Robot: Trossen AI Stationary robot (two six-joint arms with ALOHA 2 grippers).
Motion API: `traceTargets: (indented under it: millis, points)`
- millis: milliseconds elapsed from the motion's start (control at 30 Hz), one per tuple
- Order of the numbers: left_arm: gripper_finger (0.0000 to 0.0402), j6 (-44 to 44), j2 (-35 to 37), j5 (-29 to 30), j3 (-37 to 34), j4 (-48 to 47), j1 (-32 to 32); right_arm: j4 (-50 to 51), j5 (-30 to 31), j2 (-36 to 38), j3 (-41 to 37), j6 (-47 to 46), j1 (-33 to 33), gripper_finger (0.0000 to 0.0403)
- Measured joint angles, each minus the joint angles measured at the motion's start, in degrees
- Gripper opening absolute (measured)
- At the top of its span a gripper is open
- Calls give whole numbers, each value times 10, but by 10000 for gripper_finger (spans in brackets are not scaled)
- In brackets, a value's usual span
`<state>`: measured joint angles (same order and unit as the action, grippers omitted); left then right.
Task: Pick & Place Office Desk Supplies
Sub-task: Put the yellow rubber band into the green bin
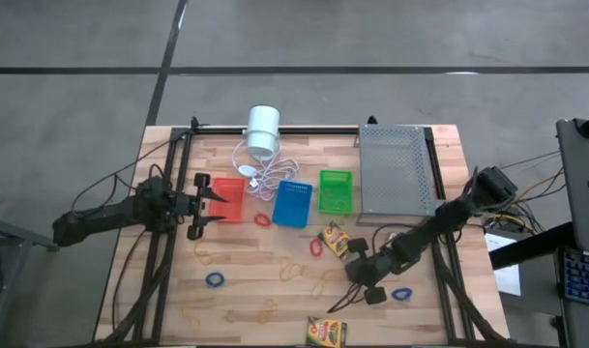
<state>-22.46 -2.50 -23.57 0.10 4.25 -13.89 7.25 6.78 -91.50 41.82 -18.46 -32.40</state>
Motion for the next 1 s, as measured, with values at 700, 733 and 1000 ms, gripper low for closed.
traceTargets:
  millis: [700, 733, 1000]
  points:
    - [210, 0, 0, 0, 0, 0, 0, 114, 98, 229, 73, 58, 64, 8]
    - [210, 0, 0, 0, 0, 0, 0, 136, 98, 229, 84, 61, 73, 8]
    - [210, 0, 0, 0, 0, 0, 0, 250, 99, 222, 176, 120, 146, 8]
